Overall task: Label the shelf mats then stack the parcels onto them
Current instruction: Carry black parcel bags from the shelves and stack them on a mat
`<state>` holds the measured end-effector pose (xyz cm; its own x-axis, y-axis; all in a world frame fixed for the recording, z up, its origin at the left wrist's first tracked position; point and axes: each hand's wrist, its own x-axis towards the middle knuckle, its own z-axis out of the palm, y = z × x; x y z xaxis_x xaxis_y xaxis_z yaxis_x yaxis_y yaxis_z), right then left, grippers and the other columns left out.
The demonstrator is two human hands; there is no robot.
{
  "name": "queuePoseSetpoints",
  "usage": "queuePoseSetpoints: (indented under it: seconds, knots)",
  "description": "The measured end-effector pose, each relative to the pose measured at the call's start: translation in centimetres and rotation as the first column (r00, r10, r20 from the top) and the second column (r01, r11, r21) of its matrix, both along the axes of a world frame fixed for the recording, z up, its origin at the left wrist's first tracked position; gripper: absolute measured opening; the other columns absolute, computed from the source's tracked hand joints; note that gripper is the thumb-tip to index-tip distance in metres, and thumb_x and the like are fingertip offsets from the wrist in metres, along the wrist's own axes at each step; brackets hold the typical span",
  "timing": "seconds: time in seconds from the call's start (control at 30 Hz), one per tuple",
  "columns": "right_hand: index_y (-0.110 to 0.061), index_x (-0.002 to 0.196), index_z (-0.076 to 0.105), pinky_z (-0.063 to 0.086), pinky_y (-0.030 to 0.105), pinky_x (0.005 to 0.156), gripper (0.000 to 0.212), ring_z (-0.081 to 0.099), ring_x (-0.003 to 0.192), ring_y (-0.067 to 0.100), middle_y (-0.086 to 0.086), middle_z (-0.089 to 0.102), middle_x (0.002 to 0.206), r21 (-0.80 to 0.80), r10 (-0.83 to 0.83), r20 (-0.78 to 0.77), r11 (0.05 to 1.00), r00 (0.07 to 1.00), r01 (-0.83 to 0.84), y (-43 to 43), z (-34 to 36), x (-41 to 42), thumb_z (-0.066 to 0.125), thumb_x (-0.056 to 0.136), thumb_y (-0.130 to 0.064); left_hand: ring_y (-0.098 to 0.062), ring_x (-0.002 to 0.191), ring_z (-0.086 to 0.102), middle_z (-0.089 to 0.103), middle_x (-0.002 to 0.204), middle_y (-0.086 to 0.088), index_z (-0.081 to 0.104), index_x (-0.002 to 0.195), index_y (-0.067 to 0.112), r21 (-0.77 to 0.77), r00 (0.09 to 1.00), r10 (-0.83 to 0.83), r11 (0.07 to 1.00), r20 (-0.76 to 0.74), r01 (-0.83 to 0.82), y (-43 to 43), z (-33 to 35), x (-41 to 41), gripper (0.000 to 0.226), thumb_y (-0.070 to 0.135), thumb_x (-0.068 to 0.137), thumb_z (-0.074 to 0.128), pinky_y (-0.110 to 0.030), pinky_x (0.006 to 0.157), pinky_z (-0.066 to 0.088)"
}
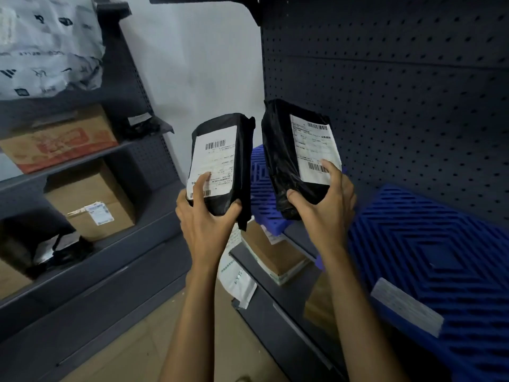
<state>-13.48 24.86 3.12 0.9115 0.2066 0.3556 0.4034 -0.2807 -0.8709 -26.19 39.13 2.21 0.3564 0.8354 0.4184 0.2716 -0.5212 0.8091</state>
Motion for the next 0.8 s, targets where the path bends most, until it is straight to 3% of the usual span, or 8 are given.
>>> queuePoseSetpoints:
  seconds: [0.27,0.37,0.53,0.8]
  knots:
    - [-0.039,0.139,0.037,0.031,0.054,0.105,0.077,0.027,0.136,0.031,0.007,0.028,0.151,-0.197,-0.198,-0.018,0.962,0.980,0.191,7.2,-0.8,3.4,0.074,0.072,-0.049,-0.031,0.133,0.035,0.038,0.142,-0.012,0.043,0.134,0.045,0.056,0.967,-0.183,0.979,-0.177,0.196,10.1,0.4,6.1,0.071,0.051,0.070,0.072,-0.056,0.102,0.041]
    - [-0.038,0.142,0.035,0.029,0.056,0.107,0.081,0.025,0.138,0.033,0.008,0.025,0.153,-0.271,-0.271,-0.044,0.930,0.962,0.249,8.8,-1.6,3.7,0.074,0.072,-0.050,-0.029,0.133,0.034,0.037,0.141,-0.009,0.043,0.134,0.044,0.070,0.941,-0.257,0.958,-0.221,0.279,12.2,0.2,7.7,0.074,0.057,0.065,0.067,-0.054,0.103,0.041]
    - [-0.034,0.145,0.034,0.024,0.053,0.110,0.085,0.022,0.138,0.033,0.011,0.023,0.153,-0.391,-0.386,0.005,0.848,0.922,0.357,9.8,-2.8,3.5,0.073,0.072,-0.053,-0.032,0.131,0.035,0.035,0.144,-0.012,0.047,0.138,0.036,0.130,0.888,-0.327,0.914,-0.324,0.385,14.1,-0.4,10.4,0.076,0.052,0.069,0.075,-0.052,0.106,0.038]
    - [-0.032,0.145,0.036,0.022,0.050,0.107,0.084,0.019,0.138,0.030,0.010,0.024,0.150,-0.508,-0.407,0.082,0.768,0.910,0.389,10.4,-2.9,4.1,0.068,0.073,-0.060,-0.030,0.140,0.027,0.032,0.150,-0.012,0.054,0.136,0.031,0.140,0.856,-0.370,0.886,-0.362,0.442,14.6,-1.5,11.8,0.069,0.056,0.075,0.074,-0.051,0.110,0.027]
